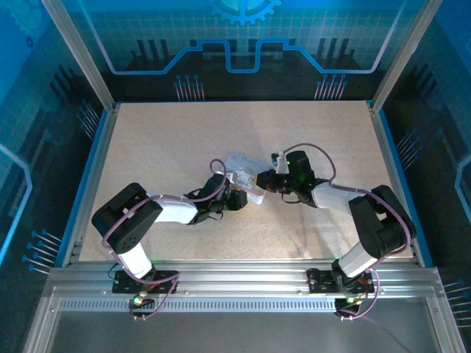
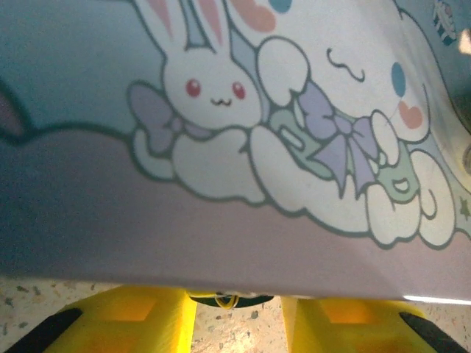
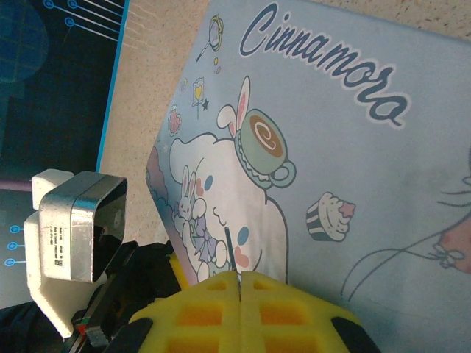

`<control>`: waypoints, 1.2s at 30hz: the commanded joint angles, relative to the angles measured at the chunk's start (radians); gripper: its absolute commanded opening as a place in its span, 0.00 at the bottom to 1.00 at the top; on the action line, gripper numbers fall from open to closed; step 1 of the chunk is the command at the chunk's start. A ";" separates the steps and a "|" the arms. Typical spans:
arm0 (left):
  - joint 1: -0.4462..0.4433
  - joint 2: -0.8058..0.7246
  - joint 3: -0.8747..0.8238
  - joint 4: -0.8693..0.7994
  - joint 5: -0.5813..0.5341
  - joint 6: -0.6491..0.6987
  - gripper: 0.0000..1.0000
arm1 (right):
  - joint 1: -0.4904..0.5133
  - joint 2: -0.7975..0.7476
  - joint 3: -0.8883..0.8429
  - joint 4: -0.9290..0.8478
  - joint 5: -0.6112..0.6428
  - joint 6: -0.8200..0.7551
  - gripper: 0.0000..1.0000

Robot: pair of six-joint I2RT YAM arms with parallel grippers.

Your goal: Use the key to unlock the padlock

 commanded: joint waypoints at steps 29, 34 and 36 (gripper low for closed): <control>-0.013 -0.136 0.085 -0.096 0.092 -0.243 0.26 | 0.086 -0.388 -0.072 -0.272 0.192 -0.369 0.04; -0.005 -0.163 0.128 -0.183 0.141 -0.288 0.25 | 0.149 -0.454 -0.140 -0.267 0.238 -0.419 0.04; 0.002 -0.166 0.136 -0.199 0.165 -0.317 0.24 | 0.163 -0.464 -0.171 -0.248 0.242 -0.428 0.04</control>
